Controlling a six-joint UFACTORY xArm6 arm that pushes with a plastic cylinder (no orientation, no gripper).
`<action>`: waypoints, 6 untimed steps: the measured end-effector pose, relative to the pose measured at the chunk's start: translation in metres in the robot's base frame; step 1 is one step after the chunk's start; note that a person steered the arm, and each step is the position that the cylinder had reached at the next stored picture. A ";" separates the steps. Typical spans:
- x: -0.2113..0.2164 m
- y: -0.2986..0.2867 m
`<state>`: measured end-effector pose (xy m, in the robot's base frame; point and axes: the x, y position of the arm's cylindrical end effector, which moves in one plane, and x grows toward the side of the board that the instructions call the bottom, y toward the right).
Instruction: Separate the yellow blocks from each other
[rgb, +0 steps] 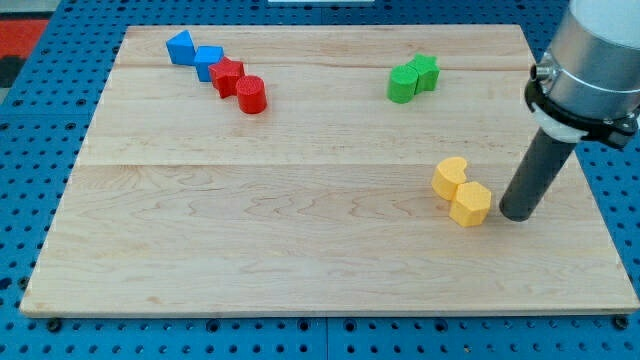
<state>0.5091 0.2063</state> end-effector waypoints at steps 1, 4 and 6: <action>-0.023 0.004; -0.036 -0.063; 0.015 0.065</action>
